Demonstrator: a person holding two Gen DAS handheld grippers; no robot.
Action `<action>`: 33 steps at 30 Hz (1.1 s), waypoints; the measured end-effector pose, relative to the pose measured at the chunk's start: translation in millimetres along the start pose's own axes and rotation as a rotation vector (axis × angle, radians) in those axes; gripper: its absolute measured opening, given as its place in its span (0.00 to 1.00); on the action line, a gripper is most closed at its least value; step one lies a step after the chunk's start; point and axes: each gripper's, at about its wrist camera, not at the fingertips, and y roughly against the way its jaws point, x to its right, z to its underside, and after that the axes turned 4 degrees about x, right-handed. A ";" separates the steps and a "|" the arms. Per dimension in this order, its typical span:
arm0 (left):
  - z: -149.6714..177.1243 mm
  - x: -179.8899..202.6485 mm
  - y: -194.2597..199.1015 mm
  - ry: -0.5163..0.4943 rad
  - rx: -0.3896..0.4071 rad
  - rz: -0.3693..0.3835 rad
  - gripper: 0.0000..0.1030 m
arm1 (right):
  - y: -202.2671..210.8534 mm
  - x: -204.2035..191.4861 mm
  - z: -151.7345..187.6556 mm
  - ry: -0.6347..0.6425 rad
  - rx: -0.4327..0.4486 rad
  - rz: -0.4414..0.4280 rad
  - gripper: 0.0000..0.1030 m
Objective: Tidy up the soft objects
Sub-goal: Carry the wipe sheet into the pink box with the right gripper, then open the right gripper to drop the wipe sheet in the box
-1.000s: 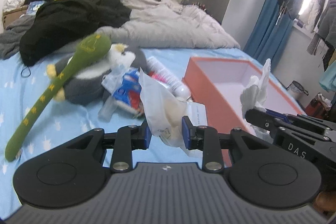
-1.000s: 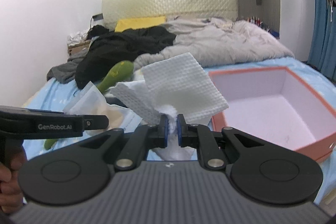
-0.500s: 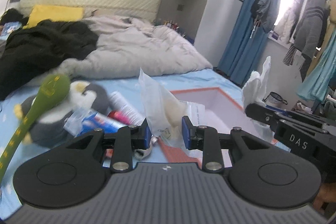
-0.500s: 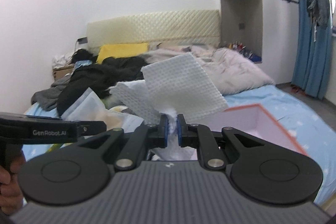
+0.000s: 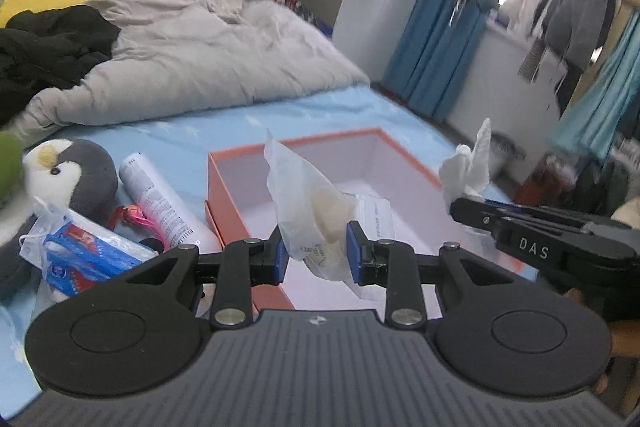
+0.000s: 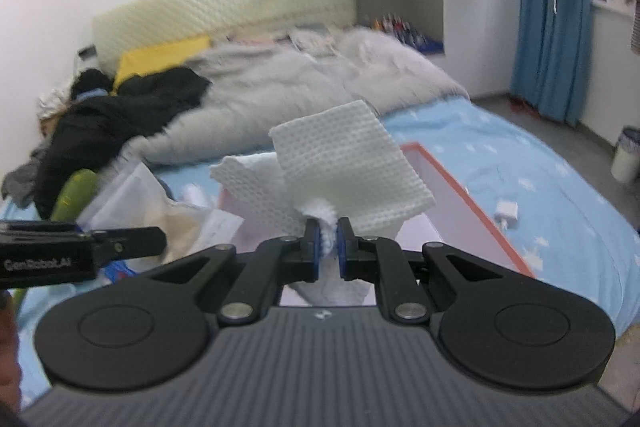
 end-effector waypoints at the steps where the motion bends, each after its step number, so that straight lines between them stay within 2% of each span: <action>1: 0.9 2.0 -9.6 -0.011 -0.014 0.004 0.33 | -6.6 5.0 2.3 -0.005 -0.021 0.003 0.12; 9: 16.8 14.6 -77.6 -0.036 -0.179 0.010 0.33 | -54.2 40.2 36.9 -0.102 -0.241 0.050 0.13; 11: 23.1 14.6 -95.0 -0.021 -0.257 0.029 0.33 | -60.9 45.3 44.7 -0.106 -0.271 0.059 0.14; 14: 31.4 13.3 -108.0 -0.005 -0.301 0.043 0.33 | -66.8 56.5 54.3 -0.142 -0.305 0.080 0.14; 19: 39.9 16.6 -115.2 -0.033 -0.307 0.026 0.34 | -66.0 66.0 62.1 -0.154 -0.325 0.072 0.15; 20: 40.1 16.2 -116.0 -0.032 -0.307 0.030 0.37 | -66.2 66.6 61.5 -0.151 -0.326 0.067 0.19; 22: 38.2 16.4 -112.9 -0.030 -0.298 0.036 0.41 | -68.4 64.7 58.2 -0.137 -0.331 0.057 0.31; 24: 35.0 17.2 -107.3 -0.035 -0.284 0.037 0.41 | -65.5 62.1 55.5 -0.113 -0.321 0.058 0.51; 28: 26.4 19.7 -90.1 -0.052 -0.240 0.025 0.41 | -57.8 61.5 48.7 -0.127 -0.295 0.045 0.52; 33: 11.1 19.2 -56.0 -0.061 -0.157 0.031 0.41 | -35.1 49.7 33.3 -0.116 -0.215 0.023 0.52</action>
